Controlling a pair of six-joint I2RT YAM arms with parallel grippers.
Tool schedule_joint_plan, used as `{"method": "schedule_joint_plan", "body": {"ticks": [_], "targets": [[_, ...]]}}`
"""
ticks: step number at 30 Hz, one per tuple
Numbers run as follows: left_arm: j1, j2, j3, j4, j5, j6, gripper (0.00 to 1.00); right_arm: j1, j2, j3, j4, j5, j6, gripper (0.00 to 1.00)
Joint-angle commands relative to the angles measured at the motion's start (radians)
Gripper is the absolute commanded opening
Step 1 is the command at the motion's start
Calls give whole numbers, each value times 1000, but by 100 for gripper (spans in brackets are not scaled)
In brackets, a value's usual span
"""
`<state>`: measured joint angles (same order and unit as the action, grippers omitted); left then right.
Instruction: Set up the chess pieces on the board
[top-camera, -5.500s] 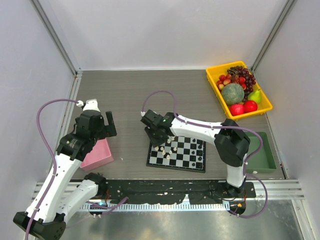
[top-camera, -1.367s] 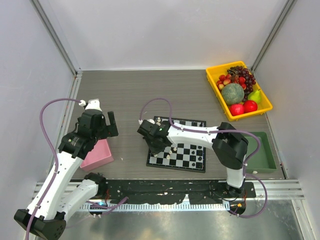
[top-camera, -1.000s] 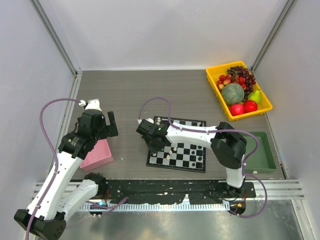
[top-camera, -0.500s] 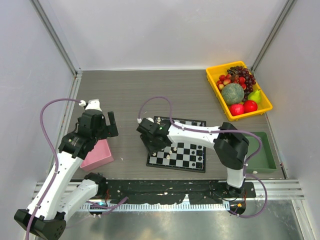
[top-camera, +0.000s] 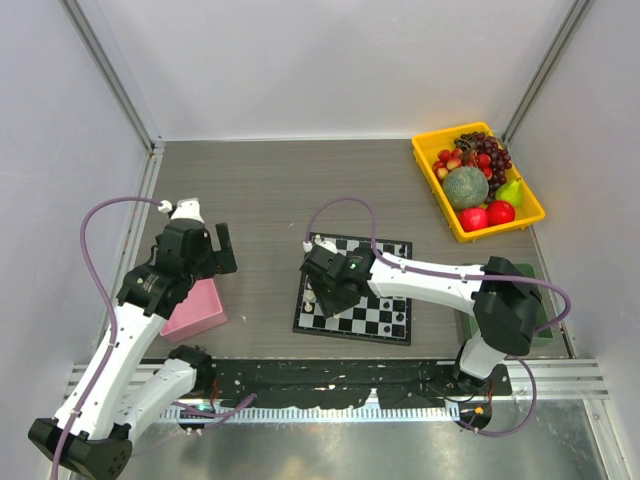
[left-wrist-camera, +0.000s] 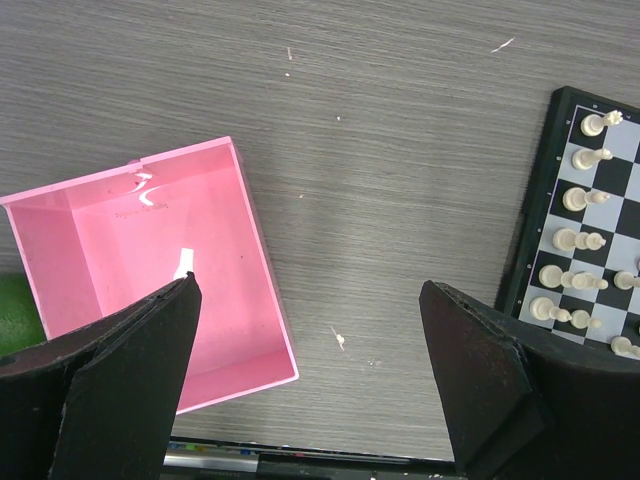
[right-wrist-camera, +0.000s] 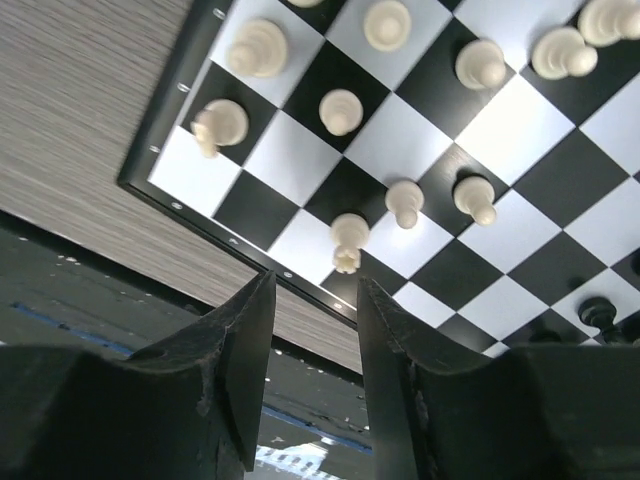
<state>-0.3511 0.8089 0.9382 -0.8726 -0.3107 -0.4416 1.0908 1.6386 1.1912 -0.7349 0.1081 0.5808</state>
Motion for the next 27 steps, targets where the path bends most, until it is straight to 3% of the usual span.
{"method": "schedule_joint_plan", "body": {"ticks": [1,12,22,27], "targets": [[4,-5,4,35,12,-8,99,-6,-13,-21,-4,33,47,44],[4,-14,7,27,2,-6,100,-32,35,-16,17,33,39,41],[4,-8,2,26,-2,-3,100,-35,55,-21,35,5,39,28],[4,-13,-6,24,-8,-5,99,-34,56,-28,34,-4,37,28]]}}
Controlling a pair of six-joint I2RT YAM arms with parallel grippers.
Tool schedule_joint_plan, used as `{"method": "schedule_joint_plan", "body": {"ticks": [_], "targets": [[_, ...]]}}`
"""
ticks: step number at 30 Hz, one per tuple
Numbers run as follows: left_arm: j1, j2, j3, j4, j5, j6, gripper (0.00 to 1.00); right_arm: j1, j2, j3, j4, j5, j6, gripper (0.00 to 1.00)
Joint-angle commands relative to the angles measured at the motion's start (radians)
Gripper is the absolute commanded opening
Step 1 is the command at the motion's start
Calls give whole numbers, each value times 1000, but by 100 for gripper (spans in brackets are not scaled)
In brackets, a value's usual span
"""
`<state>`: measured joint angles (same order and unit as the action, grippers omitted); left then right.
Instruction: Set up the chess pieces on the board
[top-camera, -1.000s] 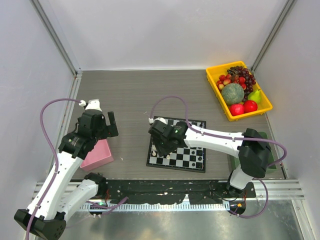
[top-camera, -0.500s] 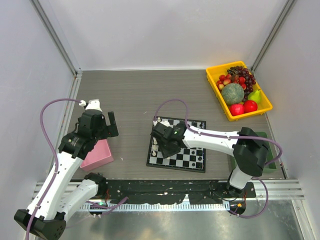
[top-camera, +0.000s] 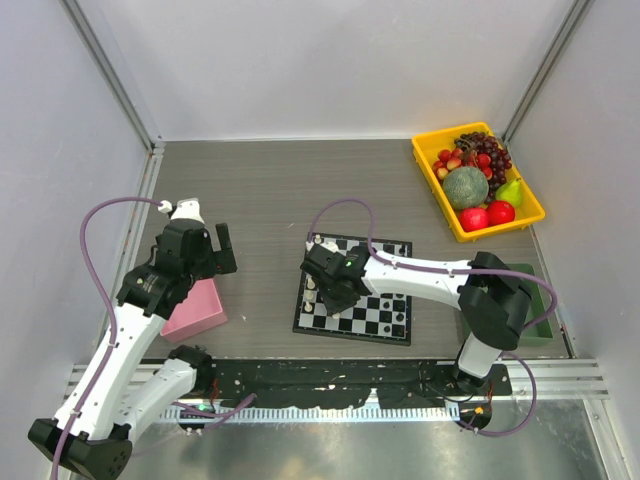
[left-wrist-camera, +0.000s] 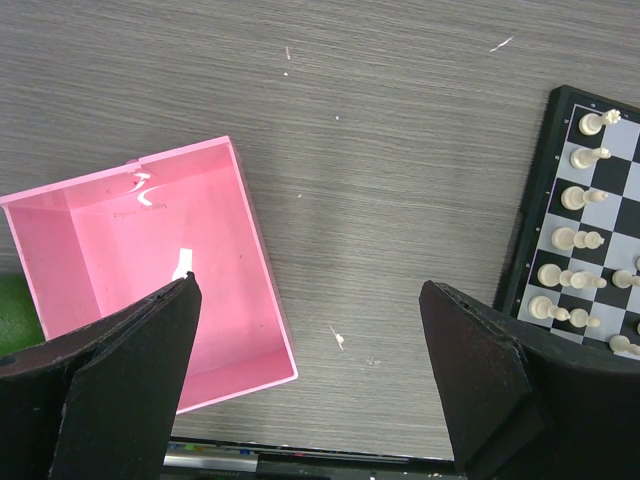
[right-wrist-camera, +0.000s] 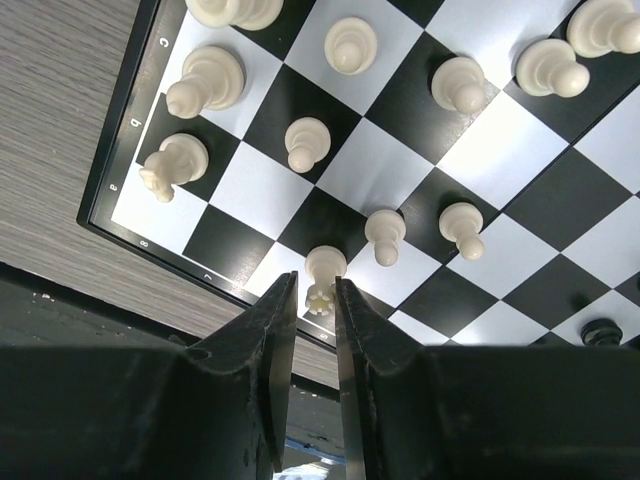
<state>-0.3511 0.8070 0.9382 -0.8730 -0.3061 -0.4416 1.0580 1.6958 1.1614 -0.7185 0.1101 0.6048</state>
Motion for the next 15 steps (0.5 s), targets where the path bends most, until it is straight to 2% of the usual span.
{"method": "schedule_joint_plan", "body": {"ticks": [1,4,8,15], "targets": [[4,-12,-7,26,-13,-3,100,-1,1,0,17,-7,13,28],[4,-12,-6,25,-14,-3,100,-1,-10,-3,14,-3,12,25],[4,-12,-6,28,-13,-5,100,0,-22,6,16,-13,4,15],[4,-15,-9,28,-8,-6,99,51,1,76,17,-15,-34,15]]}}
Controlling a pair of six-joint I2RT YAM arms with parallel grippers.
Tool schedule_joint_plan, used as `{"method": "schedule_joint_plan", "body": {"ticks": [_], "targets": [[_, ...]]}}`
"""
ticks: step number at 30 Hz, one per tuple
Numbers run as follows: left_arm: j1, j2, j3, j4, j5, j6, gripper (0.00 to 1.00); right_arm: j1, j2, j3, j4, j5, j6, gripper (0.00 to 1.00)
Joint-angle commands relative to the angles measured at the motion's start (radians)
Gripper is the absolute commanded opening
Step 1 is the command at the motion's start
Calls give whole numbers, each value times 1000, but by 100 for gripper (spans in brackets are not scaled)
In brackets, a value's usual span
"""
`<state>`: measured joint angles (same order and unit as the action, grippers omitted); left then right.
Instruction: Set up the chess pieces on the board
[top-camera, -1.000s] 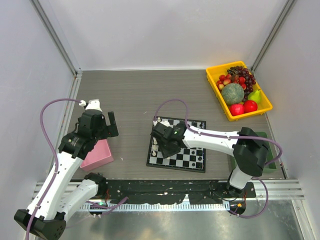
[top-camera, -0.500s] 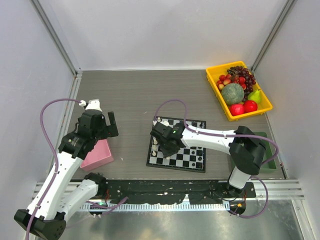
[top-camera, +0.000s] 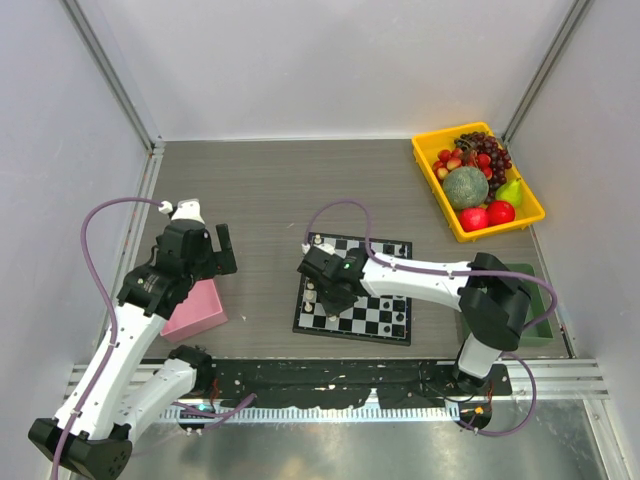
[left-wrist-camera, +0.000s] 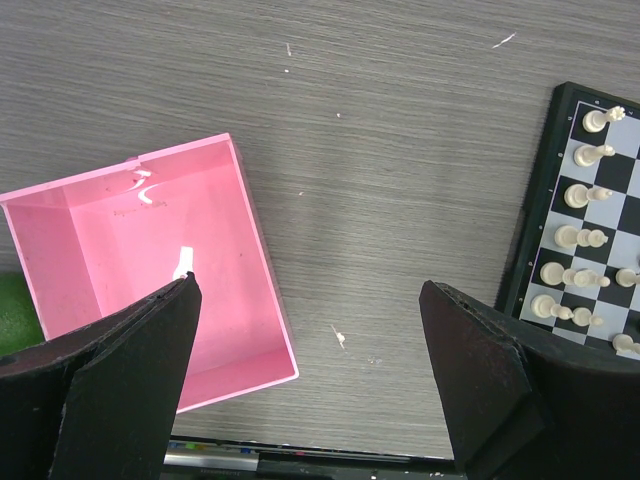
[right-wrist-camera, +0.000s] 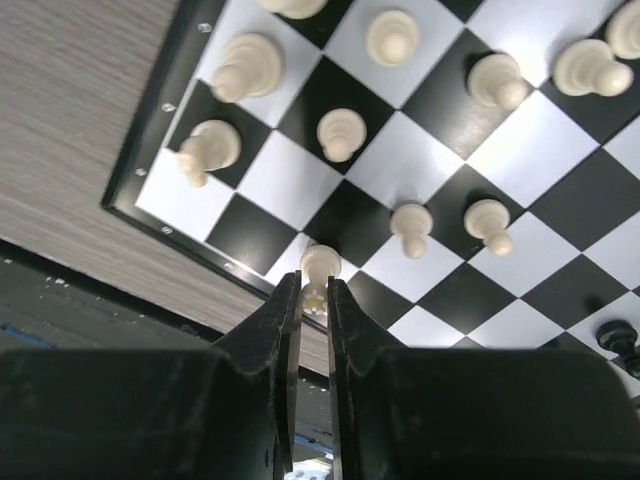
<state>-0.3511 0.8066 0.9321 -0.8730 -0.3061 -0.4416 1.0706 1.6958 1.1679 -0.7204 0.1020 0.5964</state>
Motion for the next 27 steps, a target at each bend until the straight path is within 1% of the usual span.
{"method": "schedule_joint_plan", "body": {"ticks": [1,8,12,27], "targets": [[4,-14,0,26,-8,-6,100,45,8,88,19,-8,-29,14],[4,-26,-6,23,-21,-3,100,89,85,162,22,-5,-41,14],[4,-27,-1,17,-27,-3,100,91,114,185,26,2,-43,15],[4,-20,-7,23,-25,-3,100,95,153,219,41,-2,-49,15]]}}
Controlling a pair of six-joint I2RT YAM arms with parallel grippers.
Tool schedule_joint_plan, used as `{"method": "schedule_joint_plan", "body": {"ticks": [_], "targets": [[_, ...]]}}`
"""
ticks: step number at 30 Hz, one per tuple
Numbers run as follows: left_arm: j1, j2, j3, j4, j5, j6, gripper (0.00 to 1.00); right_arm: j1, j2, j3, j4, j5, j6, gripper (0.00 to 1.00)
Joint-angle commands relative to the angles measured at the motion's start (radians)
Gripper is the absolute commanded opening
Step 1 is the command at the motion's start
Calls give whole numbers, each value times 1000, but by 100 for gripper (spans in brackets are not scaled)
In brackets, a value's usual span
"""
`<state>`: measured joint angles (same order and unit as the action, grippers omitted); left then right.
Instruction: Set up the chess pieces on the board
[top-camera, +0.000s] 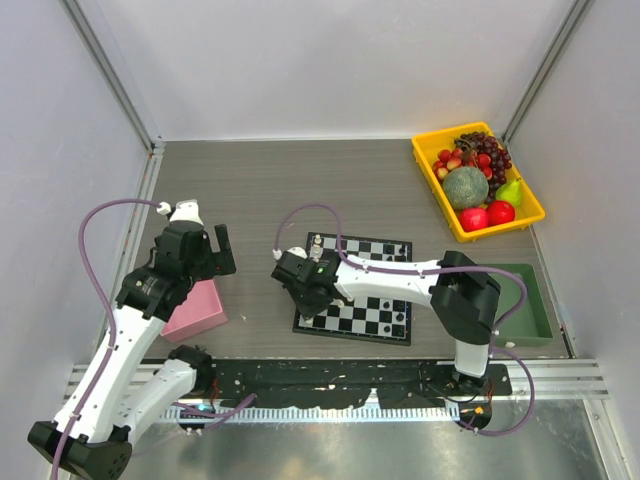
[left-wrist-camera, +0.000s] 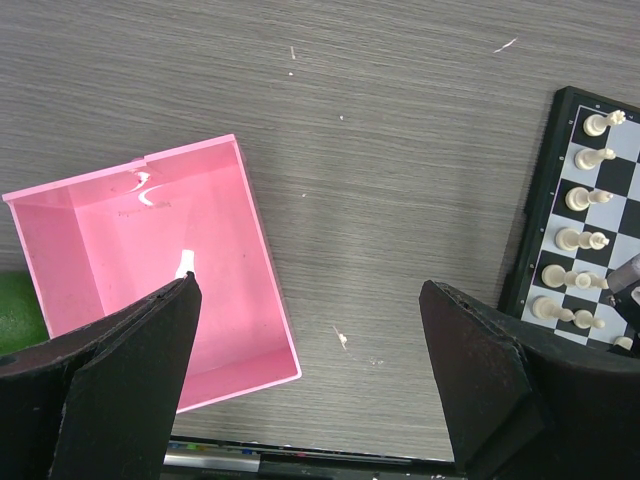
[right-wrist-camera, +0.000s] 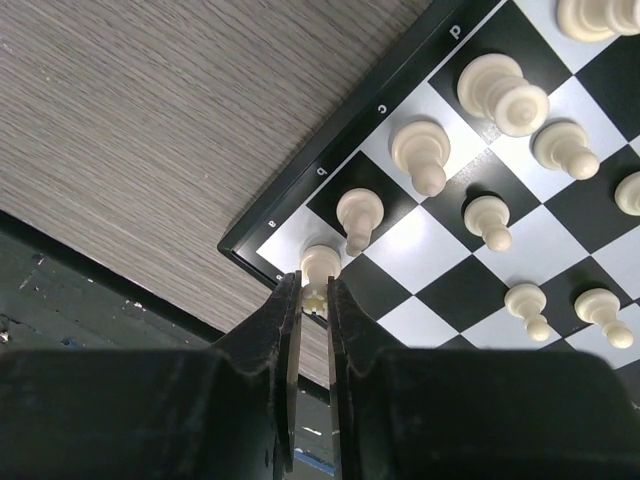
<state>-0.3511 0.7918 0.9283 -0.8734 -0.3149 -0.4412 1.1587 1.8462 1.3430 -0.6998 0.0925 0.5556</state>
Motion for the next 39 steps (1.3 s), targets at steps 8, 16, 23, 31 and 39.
{"method": "schedule_joint_plan", "body": {"ticks": [8,16,23,31,39], "targets": [[4,-5,0,24,-16,-4,100,9,15,54,20,-5,-16,16],[4,4,4,30,-4,-4,99,12,21,59,20,-23,-23,19],[4,4,6,27,-6,-4,100,13,4,77,-12,-34,-31,34],[4,4,23,22,-9,-4,99,-5,-165,110,-66,7,-80,47],[4,11,35,17,5,-10,99,-235,-240,24,-58,101,-125,50]]}}
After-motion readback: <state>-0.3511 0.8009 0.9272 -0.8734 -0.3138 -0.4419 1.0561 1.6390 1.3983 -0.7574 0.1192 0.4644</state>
